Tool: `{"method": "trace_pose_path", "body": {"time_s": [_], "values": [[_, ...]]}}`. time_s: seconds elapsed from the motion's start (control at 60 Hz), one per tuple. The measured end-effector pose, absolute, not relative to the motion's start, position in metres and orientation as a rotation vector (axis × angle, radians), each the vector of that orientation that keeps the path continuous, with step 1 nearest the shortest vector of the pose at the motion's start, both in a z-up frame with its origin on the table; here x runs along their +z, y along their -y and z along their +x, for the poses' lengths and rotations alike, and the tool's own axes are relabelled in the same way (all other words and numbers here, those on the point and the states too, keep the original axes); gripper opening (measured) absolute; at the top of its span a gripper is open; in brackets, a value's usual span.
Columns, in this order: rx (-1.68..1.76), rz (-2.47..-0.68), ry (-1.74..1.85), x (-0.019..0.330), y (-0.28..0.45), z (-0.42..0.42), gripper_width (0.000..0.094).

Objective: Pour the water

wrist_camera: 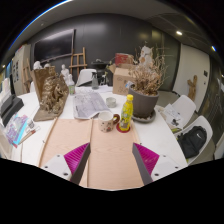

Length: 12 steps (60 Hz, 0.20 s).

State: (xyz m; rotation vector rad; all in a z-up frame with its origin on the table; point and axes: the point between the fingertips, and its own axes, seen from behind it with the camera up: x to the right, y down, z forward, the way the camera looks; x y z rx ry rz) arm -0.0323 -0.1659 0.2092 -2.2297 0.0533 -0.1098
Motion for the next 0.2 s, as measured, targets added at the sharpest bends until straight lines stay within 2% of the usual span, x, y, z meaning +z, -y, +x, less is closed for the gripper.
{"method": "trace_pose_path", "body": {"time_s": [0.2], "values": [[-0.089, -2.216, -0.056, 0.2188, 0.1680, -0.0396, 0.0865]]}}
